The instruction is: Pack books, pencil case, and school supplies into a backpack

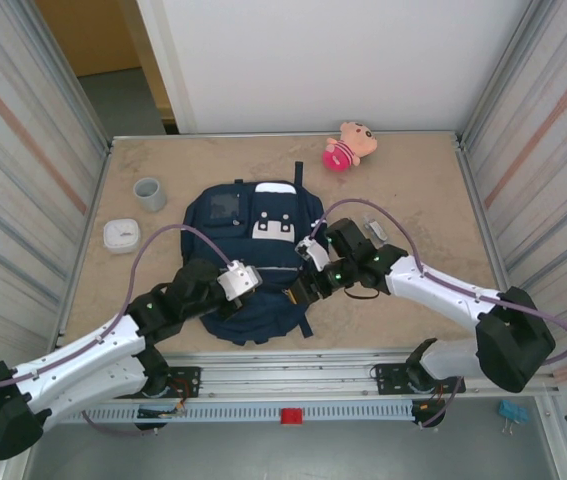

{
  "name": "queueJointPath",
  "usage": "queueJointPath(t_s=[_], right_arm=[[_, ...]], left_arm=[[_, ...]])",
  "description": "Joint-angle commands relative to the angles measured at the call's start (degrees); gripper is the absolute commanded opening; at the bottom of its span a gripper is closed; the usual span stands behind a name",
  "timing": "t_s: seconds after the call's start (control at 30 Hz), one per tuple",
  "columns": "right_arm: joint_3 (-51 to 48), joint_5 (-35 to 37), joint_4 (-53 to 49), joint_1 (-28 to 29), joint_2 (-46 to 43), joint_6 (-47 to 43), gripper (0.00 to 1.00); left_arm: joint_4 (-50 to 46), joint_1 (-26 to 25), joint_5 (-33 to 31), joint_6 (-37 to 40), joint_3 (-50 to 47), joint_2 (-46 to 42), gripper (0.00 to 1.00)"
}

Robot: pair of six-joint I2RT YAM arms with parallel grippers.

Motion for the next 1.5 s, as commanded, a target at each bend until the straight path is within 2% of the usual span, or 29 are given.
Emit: queueJointPath(t_s=[0.0,0.23,0.47,0.57,0.67,0.73,0.9,1.0,1.2,1.3,1.47], right_arm=[[3.4,2.8,-2.8,1.5,-1.7,1.6,0.54],[4.7,10.1,-5.2,3.1,1.0,2.0,0.54],[5.7,8.7,-4.7,4.5,5.1,2.0,0.53],[6.2,8.3,-5.1,4.8,5.4,1.6,0.46],[6.0,9.3,-5.2,4.8,5.2,1.8,0.34],[6.1,9.0,-4.9,4.7,5.2,2.2,0.31],[6.0,6.3,-4.0,5.2,5.1,3.1,0.31],[6.6,5.1,-5.0,5.4,5.7,3.8,0.40],[7.0,3.2,-5.9,6.3,6.9,5.0,0.37],[7.6,2.8,-6.5,6.4,7.3,6.8,0.41],[10.2,6.6,-10.5,7.7,9.3,8.3,0.28]], left_arm=[[4.2,1.0,-0.5,-1.3,0.8,0.1,0.00],[4.4,1.1,0.8,-0.9,1.0,-0.5,0.00],[4.2,1.2,1.0,-1.2,1.6,-0.6,0.00],[4.3,1.3,0.4,-1.0,2.0,-0.5,0.00],[3.8,1.3,0.3,-0.8,2.7,-0.4,0.00],[3.9,1.4,0.3,-0.9,2.8,-0.6,0.00],[3.8,1.4,-0.1,-1.2,2.7,-1.5,0.00],[3.9,1.4,-0.1,-1.4,2.6,-2.1,0.00],[3.8,1.4,-0.3,-1.4,2.4,-2.4,0.00],[3.9,1.4,-0.2,-1.3,2.7,-2.5,0.00],[4.3,1.4,0.3,-1.1,2.7,-2.7,0.00]])
